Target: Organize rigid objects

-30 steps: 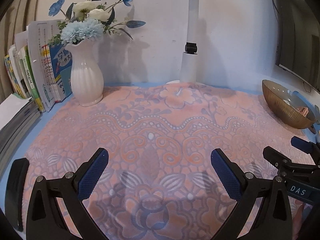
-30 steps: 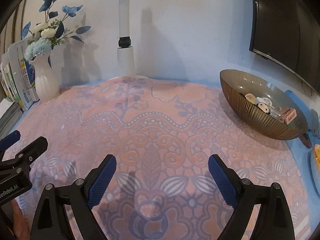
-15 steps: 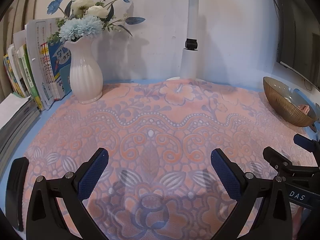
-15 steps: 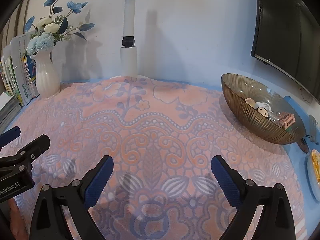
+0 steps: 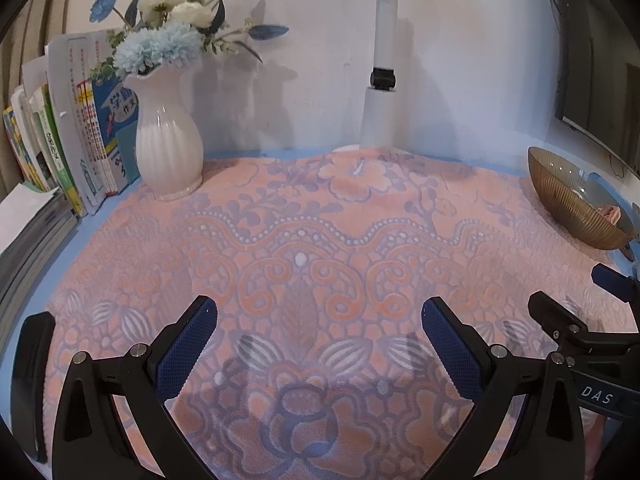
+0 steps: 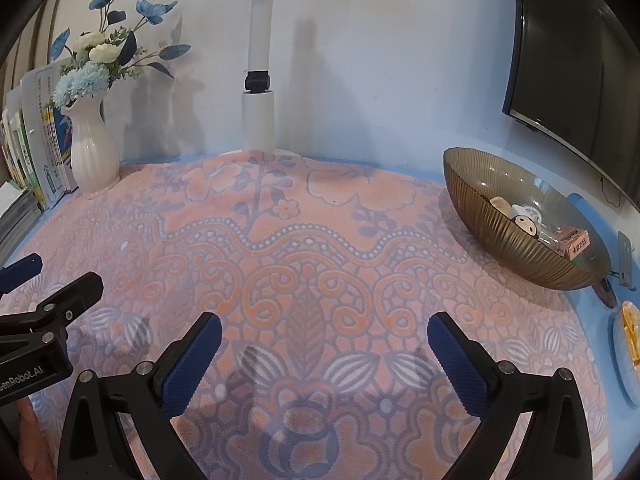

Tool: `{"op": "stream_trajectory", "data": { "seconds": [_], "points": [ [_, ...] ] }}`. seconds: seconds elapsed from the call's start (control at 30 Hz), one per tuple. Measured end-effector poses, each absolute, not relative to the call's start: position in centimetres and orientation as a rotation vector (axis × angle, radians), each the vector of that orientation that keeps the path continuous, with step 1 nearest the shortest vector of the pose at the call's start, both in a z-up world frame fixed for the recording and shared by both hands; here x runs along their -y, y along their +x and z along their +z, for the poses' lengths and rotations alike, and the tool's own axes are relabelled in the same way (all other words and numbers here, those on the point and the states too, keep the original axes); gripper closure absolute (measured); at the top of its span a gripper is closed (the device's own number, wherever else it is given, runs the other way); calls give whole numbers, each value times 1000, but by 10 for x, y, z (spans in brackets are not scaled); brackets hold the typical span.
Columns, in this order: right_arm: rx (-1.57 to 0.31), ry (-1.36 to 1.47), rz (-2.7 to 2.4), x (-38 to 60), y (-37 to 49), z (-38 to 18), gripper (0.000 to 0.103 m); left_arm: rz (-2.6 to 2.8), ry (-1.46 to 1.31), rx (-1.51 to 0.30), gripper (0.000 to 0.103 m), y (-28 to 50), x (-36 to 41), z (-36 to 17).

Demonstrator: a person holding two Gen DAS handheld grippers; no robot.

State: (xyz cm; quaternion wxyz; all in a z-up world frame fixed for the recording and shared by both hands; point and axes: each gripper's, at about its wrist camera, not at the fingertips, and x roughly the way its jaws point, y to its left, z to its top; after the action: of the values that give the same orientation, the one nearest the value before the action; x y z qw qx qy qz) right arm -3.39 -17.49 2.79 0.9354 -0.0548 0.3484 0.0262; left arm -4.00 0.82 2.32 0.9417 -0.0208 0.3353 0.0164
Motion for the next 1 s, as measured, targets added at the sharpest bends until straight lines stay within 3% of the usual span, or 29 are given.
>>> {"op": "stream_trajectory", "data": {
  "seconds": [0.27,0.43,0.57,1.0],
  "points": [
    [-751,-94,49,177,-28,24,0,47,-77,-819,1,-24,-15,9],
    [-875,-62,50,181,-9,9,0,53,-110,-950,1,-9,-22,-7],
    [-1007,-15,78,187,9,-9,0,83,-55,-965,1,-9,-15,-9],
    [-997,-29,81,186,9,-9,0,76,-69,-970,0,-7,-19,-12]
  ]
}}
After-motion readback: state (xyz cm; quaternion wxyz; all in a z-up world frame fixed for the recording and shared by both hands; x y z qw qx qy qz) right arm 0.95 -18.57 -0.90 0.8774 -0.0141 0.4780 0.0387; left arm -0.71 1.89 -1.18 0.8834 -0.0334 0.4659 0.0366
